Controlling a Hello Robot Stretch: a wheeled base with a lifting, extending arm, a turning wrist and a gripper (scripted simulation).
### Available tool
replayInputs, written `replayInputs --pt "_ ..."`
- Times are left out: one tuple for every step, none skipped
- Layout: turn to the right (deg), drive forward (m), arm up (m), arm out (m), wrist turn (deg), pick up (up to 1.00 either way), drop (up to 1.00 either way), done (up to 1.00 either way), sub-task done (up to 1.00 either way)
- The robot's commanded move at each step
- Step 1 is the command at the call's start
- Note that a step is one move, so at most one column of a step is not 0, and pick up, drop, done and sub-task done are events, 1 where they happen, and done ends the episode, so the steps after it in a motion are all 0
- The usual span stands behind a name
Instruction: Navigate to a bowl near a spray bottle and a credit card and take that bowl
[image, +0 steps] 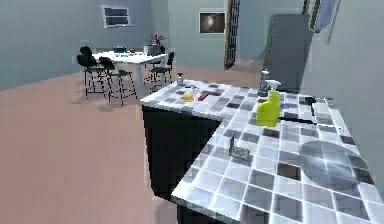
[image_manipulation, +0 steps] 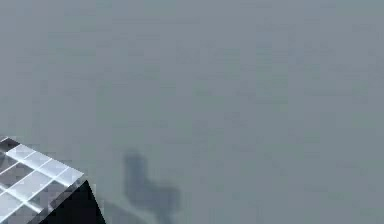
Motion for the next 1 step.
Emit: replayInputs --pt "45.0 0.00 0.00 0.00 0.0 0.00 0.00 0.00 0.00"
